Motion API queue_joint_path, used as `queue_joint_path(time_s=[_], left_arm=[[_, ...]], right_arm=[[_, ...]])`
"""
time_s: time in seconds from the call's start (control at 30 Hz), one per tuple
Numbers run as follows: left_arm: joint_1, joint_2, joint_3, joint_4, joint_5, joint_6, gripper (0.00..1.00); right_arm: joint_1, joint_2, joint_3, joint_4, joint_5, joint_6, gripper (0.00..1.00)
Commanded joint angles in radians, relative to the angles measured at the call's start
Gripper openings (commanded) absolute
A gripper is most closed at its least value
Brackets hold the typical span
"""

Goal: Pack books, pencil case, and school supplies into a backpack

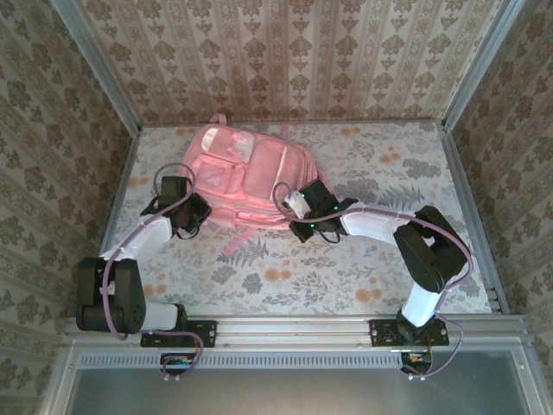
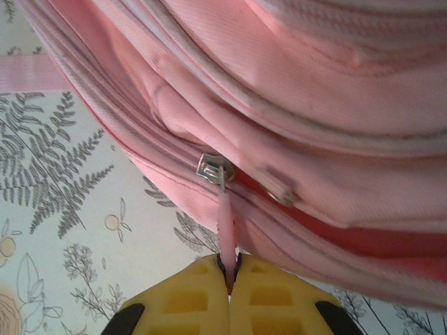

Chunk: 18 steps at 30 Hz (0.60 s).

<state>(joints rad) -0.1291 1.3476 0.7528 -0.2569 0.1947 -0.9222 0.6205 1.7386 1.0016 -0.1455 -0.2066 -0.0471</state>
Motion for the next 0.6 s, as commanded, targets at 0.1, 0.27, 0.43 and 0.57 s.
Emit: queue_joint_path(time_s=[0.1,0.27,0.43,0.57], left_arm=[[0.016,-0.038,0.023,-0.03,-0.096,0.029,0.0],[0.016,-0.038,0.029,-0.035,-0.1,0.031,0.0],[0.016,-0.035,0.034,-0.035,-0.101,0.031,0.0],[0.011,-0.031,0.035,-0.033,-0.103,0.032,0.0]], right_arm=[[-0.039,-0.023,0.035,-0.177,0.071,0.044,0.0],[-0.067,-0.05,0.039,-0.223,0.136,0.093,0.0],[-0.108,-0.082,0.041,-0.249,0.234,0.169,0.0],[-0.122,-0.082,0.076,-0.301,0.311,0.231,0.0]])
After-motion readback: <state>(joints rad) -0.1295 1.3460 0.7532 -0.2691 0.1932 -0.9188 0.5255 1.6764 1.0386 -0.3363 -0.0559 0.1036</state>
